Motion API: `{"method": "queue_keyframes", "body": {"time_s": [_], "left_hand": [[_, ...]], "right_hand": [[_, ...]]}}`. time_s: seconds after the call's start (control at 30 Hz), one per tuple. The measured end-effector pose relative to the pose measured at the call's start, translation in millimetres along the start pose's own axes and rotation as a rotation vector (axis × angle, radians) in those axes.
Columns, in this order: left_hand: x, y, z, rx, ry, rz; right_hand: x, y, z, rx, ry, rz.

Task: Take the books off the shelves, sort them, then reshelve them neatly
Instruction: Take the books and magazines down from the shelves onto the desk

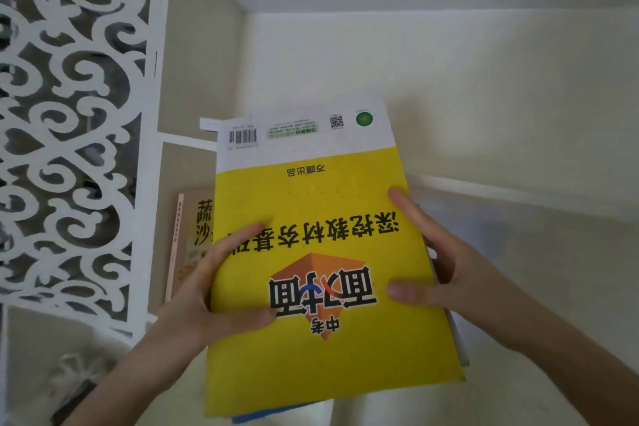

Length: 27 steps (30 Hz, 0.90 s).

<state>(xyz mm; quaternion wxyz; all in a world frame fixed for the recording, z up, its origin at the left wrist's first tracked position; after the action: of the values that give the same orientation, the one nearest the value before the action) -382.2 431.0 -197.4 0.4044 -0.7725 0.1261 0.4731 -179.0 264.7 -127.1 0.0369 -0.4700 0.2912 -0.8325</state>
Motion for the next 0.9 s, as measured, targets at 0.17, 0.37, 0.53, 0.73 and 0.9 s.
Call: {"method": "queue_keyframes", "body": {"time_s": [0.17, 0.37, 0.53, 0.73, 0.9], "left_hand": [[11.4, 27.9, -27.9, -0.004, -0.111, -0.069], [46.4, 56.8, -66.8, 0.127, -0.201, -0.011], [98.6, 65.4, -108.4, 0.243, -0.134, 0.186], [163.9, 77.0, -145.9, 0.334, -0.060, 0.442], [229.6, 85.7, -159.8, 0.390, -0.078, 0.601]], "right_hand": [[-18.3, 54.9, 9.7, -0.075, 0.041, -0.076], [-61.5, 132.6, 24.6, -0.185, 0.030, -0.235], [-98.3, 186.8, 46.3, -0.271, 0.044, -0.398], [-142.3, 242.6, 66.9, -0.339, 0.000, -0.584], [-193.5, 278.9, 69.0, -0.369, 0.003, -0.723]]}}
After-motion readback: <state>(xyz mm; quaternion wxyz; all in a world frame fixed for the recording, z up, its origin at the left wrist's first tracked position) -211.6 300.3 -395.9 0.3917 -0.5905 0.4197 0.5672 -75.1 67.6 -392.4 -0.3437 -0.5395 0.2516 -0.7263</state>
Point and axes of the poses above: each hand's wrist, its own y-axis away from the middle knuckle, its own z-axis out of the back of the hand, x = y × z, the point moved 3 cm from there along -y, towards the middle knuckle, and after that the axes turned 9 degrees about -x, right-handed, at the moved point
